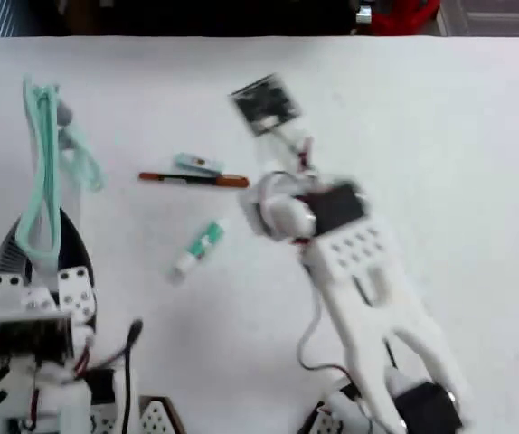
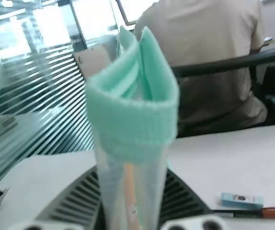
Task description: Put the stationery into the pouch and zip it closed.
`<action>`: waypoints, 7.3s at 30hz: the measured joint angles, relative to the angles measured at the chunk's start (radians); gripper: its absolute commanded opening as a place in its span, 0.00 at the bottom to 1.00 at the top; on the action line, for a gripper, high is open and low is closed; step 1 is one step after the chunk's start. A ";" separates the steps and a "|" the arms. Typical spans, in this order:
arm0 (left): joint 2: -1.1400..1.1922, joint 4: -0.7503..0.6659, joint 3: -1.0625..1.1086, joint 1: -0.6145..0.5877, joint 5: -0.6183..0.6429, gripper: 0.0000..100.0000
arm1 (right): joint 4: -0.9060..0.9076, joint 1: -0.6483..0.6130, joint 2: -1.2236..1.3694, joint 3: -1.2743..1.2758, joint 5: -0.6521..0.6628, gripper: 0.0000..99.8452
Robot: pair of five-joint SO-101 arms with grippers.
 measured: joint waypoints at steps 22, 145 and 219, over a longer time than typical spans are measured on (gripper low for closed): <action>0.012 -0.181 0.301 -0.454 -0.003 0.02 | -0.123 -0.175 0.601 -0.221 0.999 0.24; 0.008 -0.255 0.522 0.695 0.287 0.18 | -0.049 -0.210 -0.393 -0.176 0.046 0.02; 0.011 -0.253 0.522 0.657 0.296 0.18 | -0.565 -0.098 -0.816 0.559 -0.041 0.09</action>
